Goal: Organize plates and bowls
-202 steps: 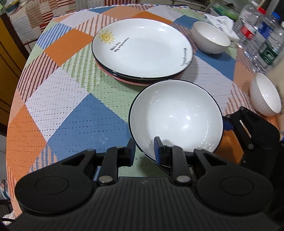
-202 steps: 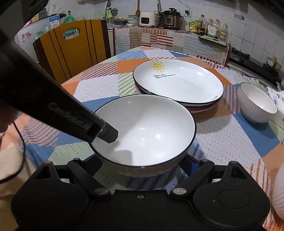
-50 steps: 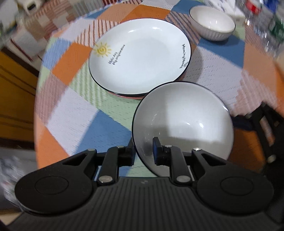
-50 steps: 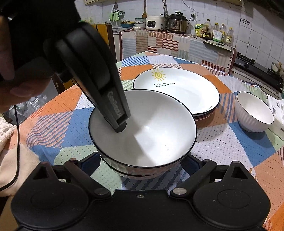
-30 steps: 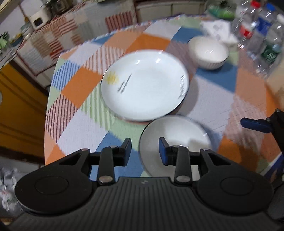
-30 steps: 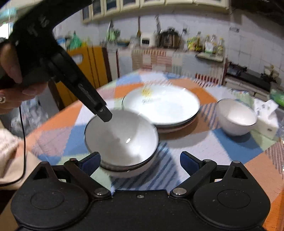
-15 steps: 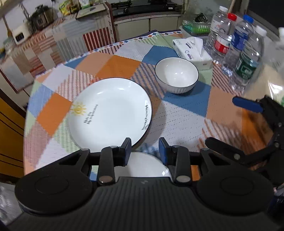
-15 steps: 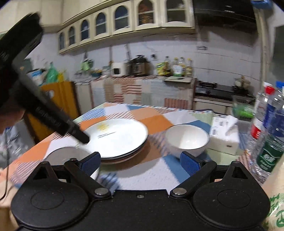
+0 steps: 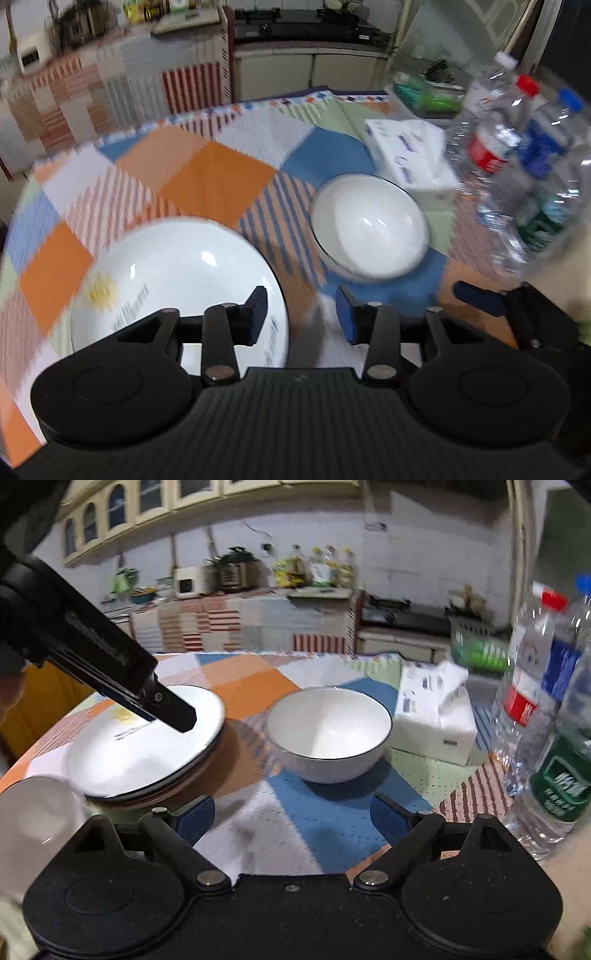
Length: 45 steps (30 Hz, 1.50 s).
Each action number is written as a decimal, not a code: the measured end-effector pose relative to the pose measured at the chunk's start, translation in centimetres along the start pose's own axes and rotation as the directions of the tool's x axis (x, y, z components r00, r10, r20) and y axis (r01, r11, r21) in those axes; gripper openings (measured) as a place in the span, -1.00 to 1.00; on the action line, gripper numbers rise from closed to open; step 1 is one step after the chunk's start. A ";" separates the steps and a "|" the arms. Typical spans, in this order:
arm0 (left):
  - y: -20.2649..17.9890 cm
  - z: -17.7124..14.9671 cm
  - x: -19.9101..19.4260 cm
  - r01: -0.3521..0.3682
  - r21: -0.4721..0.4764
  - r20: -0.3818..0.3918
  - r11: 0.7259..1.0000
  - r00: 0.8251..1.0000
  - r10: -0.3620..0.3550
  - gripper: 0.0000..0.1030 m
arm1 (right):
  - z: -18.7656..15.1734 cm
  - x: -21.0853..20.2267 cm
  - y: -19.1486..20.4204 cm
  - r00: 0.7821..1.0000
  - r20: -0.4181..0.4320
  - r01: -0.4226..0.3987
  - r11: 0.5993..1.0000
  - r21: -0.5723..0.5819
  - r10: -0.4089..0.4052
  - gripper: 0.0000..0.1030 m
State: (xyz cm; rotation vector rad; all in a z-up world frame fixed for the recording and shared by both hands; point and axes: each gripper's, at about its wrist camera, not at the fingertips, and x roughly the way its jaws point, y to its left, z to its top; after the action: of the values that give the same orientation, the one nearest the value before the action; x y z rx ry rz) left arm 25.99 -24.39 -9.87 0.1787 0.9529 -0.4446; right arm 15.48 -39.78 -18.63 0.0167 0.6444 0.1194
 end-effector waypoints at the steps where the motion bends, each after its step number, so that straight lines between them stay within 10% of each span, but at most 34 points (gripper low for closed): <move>1: -0.4 0.5 0.7 -0.022 0.027 0.011 0.999 1.000 0.022 -0.20 | 0.1 1.0 -0.4 1.000 -0.006 0.010 1.000 0.011 -0.010 0.82; 19: -0.8 4.2 9.5 0.014 0.047 -0.059 0.999 0.998 -0.011 -0.17 | 1.3 9.2 -1.9 0.994 -0.093 0.061 0.996 0.060 -0.055 0.81; 23: -0.2 4.3 10.6 0.088 -0.020 -0.101 0.996 0.991 -0.090 -0.69 | 0.9 9.7 -2.6 0.998 -0.055 0.044 0.994 0.096 -0.039 0.83; 27: 0.3 4.0 11.2 0.129 -0.056 -0.127 0.990 0.983 -0.135 -0.79 | 1.0 9.5 -2.2 0.999 -0.047 0.013 0.998 0.055 -0.010 0.83; 45: 0.5 1.9 -1.2 0.108 0.048 -0.093 0.993 0.990 -0.103 -0.78 | 2.1 2.4 3.0 0.995 0.069 0.077 0.996 -0.047 -0.074 0.84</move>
State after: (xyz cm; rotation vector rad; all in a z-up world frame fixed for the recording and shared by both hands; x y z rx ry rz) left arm 27.04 -24.24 -7.82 0.1982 1.0436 -0.5630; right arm 18.31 -36.51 -18.26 -0.0510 0.5738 0.0611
